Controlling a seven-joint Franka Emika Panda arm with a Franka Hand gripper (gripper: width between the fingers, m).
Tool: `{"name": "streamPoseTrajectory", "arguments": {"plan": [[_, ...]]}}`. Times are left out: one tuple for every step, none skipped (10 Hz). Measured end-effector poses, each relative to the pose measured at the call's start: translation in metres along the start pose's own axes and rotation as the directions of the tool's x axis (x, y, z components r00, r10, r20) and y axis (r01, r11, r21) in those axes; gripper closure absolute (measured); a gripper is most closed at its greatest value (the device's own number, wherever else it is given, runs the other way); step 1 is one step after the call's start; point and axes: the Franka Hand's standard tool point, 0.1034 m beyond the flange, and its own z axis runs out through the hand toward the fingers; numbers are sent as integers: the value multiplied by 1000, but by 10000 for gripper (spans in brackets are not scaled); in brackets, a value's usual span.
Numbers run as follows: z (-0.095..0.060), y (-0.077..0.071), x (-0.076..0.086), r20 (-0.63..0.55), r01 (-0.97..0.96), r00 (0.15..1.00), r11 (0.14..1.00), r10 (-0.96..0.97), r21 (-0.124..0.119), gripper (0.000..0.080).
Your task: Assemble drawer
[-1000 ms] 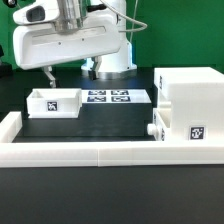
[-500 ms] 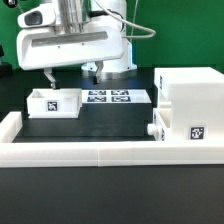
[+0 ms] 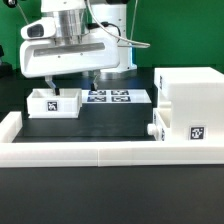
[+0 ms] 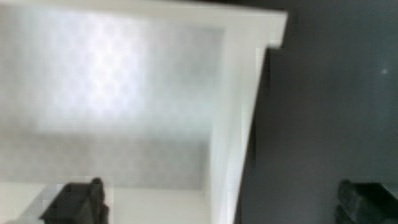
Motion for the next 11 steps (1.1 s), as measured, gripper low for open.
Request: {"name": "streamPoseTrajectory", "arguments": {"plan": [[0,0,0,0,0,1000,1000,0,0,151],[0,0,0,0,0,1000,1000,0,0,151],[0,0,0,0,0,1000,1000,0,0,151],[0,0,0,0,0,1000,1000,0,0,151],[0,0,0,0,0,1000,1000,0,0,151],[0,0,0,0,0,1000,1000,0,0,151],[0,0,0,0,0,1000,1000,0,0,151],[0,0,0,0,0,1000,1000,0,0,151],[0,0,0,0,0,1000,1000,0,0,151],[0,0,0,1,1,1000,1000,-1,0,151],[0,0,1,-2,5,1000,1000,-5,-1,151]]}}
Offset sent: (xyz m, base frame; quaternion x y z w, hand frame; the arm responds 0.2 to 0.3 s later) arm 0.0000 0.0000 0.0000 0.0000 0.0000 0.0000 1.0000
